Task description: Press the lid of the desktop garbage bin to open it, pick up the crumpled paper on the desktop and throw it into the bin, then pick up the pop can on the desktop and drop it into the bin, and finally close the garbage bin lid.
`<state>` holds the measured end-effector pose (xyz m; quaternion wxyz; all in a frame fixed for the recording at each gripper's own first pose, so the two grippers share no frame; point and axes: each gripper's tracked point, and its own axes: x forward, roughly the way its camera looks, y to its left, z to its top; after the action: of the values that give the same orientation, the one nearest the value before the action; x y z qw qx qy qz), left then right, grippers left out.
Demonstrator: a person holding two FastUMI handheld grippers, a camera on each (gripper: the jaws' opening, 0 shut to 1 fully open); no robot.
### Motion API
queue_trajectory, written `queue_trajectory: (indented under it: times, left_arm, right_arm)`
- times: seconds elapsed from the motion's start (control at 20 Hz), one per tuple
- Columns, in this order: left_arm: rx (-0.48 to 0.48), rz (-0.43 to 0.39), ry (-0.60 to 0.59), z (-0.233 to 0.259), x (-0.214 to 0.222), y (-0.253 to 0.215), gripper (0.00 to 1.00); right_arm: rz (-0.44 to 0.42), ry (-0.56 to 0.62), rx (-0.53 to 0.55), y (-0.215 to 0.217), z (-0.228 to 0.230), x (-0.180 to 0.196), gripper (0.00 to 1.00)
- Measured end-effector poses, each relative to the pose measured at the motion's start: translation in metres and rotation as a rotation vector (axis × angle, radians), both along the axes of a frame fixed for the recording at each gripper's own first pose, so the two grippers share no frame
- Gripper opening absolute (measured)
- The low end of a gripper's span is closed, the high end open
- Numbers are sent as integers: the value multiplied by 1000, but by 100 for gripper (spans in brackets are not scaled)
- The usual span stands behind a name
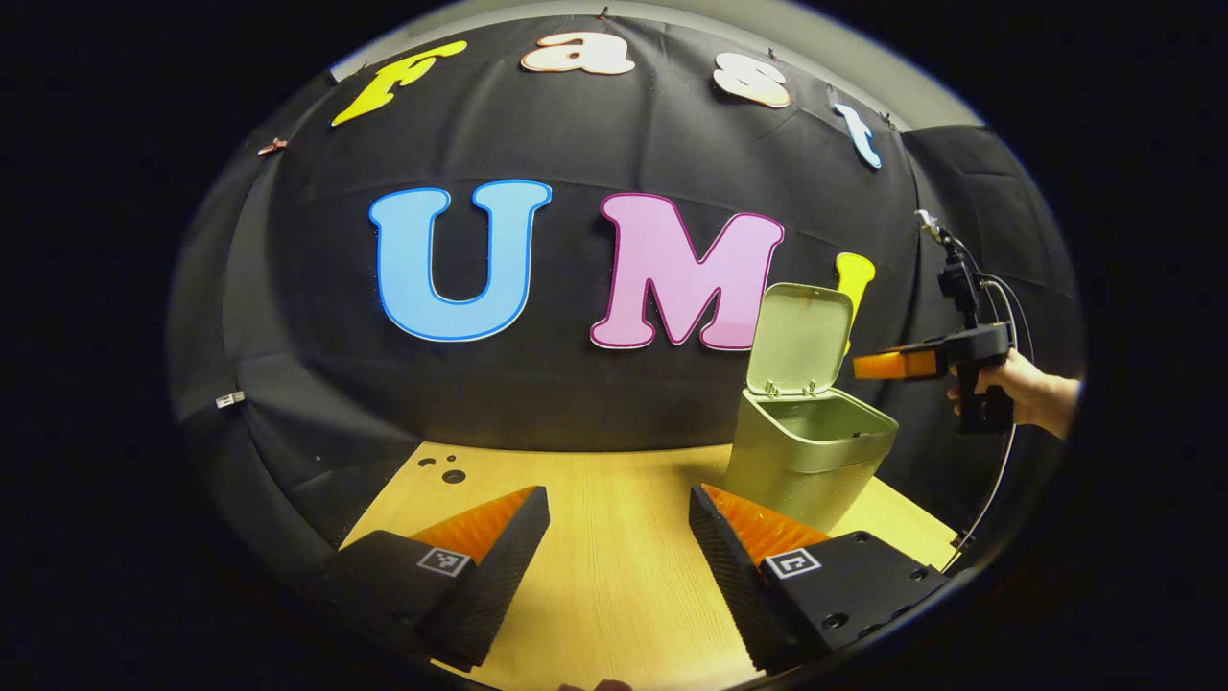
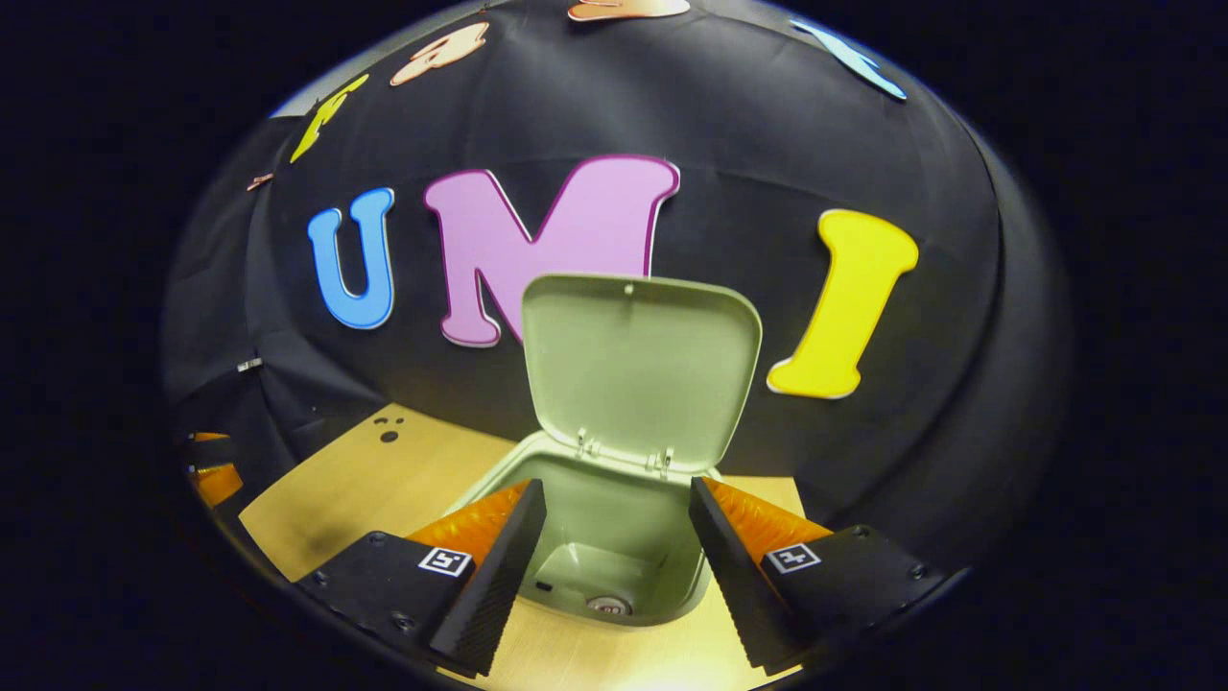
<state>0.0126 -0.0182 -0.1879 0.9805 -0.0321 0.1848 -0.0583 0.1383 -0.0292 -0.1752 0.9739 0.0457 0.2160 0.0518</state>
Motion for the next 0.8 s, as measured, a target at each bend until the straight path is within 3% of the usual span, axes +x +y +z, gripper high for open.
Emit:
queue_trajectory:
  times: [0.3,0.8]
  left_arm:
    - [1,-1,-5,2,1,-1,95]
    - [1,39,4,0,-4,11,95]
  right_arm:
    - [45,-68,-48,10,37,28,96]
    - [-37,-247,-42,-4,101,82,98]
